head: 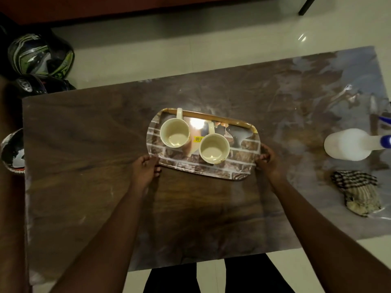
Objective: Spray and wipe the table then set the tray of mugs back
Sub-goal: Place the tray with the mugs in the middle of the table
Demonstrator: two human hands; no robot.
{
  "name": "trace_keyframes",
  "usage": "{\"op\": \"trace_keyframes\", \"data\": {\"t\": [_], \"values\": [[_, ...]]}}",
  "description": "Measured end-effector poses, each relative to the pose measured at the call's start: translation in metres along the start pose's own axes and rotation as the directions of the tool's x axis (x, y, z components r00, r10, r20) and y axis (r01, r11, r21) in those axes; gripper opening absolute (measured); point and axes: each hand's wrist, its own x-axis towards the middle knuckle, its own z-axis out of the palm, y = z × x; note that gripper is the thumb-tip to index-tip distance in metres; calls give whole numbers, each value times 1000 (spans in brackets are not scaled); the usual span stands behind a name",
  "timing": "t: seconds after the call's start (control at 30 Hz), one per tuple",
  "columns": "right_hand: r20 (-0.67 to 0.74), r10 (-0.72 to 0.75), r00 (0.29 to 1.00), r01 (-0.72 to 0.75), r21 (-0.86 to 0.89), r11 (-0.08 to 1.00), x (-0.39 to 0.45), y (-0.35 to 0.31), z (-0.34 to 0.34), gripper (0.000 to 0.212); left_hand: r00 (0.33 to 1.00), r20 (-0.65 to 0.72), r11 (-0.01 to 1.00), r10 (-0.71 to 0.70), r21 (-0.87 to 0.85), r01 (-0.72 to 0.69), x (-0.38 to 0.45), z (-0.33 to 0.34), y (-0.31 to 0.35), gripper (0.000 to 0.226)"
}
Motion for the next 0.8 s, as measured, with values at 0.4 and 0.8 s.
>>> {"op": "trace_keyframes", "data": {"t": [0.4,0.8], "values": [[85,-61,995,54,81,995,-11,-1,-22,50,993,-15,992,-116,-60,115,-56,10,-57,12],[79,-148,986,151,-32,988,-15,-3,-25,47,989,-18,988,-149,-46,148,-68,10,-61,14]]}}
